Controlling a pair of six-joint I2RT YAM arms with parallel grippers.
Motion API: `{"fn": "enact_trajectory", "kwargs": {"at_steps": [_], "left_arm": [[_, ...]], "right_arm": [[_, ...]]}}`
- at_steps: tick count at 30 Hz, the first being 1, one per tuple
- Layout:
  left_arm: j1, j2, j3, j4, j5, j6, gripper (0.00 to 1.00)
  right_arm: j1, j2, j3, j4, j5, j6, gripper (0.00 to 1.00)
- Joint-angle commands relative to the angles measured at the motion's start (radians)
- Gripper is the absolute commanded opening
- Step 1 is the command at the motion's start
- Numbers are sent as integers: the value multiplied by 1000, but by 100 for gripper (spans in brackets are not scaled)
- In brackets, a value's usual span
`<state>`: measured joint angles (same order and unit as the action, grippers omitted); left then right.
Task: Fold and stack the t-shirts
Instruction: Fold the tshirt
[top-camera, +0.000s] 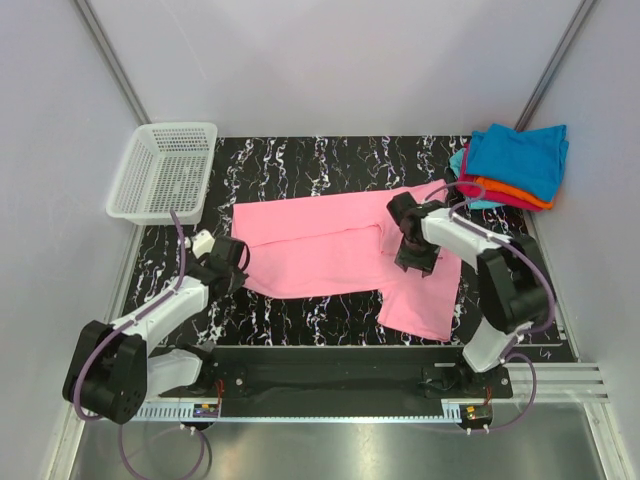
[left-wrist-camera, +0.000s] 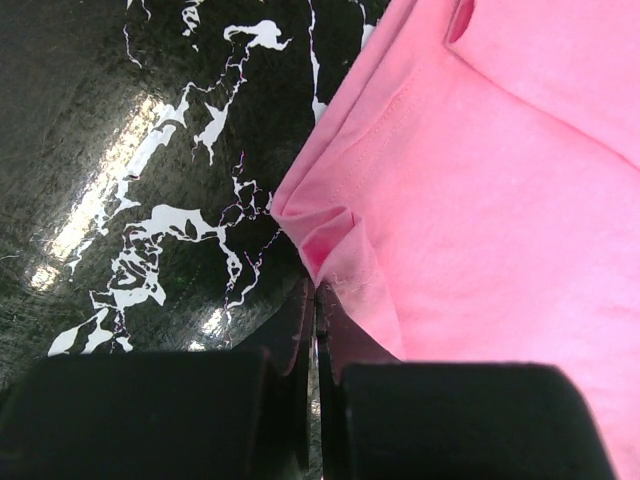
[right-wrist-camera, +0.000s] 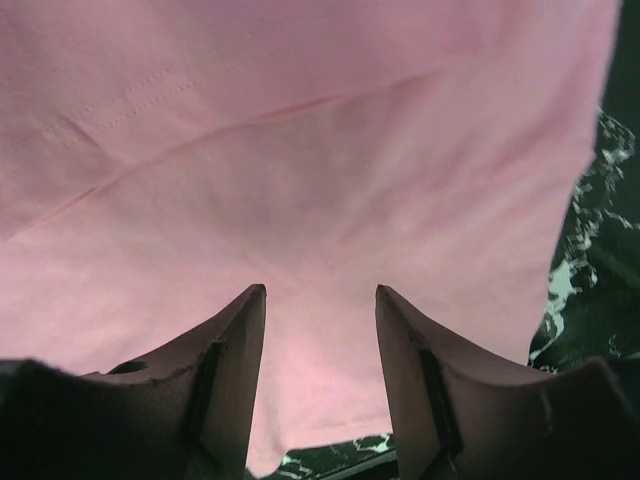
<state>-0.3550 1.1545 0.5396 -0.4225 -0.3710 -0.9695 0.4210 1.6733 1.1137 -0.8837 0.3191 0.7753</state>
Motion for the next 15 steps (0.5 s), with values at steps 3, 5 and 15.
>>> {"fn": "enact_trajectory", "kwargs": {"at_steps": [3, 5, 15], "left_arm": [[5, 16, 8, 41, 10, 20, 0], [5, 19, 7, 39, 10, 22, 0], [7, 30, 23, 30, 9, 35, 0]], "right_arm": [[2, 176, 73, 35, -23, -166, 55], [1, 210, 81, 43, -2, -185, 55], [-40, 272, 74, 157, -186, -225, 56]]}}
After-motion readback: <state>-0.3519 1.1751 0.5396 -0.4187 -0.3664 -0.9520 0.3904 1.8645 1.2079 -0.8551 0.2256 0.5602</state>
